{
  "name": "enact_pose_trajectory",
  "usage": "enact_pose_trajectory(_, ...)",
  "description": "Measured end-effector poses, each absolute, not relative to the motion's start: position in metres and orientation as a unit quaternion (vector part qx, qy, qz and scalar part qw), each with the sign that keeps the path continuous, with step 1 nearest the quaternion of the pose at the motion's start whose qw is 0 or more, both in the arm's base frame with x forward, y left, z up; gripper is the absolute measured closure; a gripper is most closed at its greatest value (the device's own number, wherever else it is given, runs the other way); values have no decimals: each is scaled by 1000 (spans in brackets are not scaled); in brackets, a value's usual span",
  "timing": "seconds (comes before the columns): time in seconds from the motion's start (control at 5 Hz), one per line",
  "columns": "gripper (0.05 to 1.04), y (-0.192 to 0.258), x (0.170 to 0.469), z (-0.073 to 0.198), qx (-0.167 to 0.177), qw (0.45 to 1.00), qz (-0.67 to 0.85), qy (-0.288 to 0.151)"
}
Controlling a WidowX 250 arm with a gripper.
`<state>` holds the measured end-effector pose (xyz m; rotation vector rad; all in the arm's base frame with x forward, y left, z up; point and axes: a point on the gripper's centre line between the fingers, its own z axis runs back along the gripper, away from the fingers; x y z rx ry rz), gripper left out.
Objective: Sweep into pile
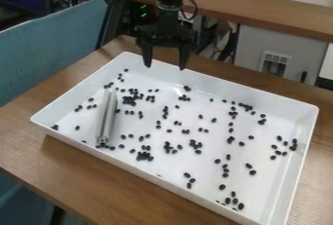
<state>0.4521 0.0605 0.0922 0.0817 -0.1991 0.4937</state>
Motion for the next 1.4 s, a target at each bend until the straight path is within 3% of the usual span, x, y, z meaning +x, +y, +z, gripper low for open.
enact_pose_trajectory(0.2, 83, 60, 447, 72, 43, 967, 242, -74)
enact_pose_trajectory(0.4, 83, 63, 417, 63, 37, 971, 230, -61)
enact_pose_trajectory(0.8, 83, 84, 370, 80, 57, 966, 244, -61)
enact_pose_trajectory(1.2, 83, 97, 355, 61, 81, 956, 273, -68)
enact_pose_trajectory(1.4, 83, 109, 349, 48, 64, 952, 288, -79)
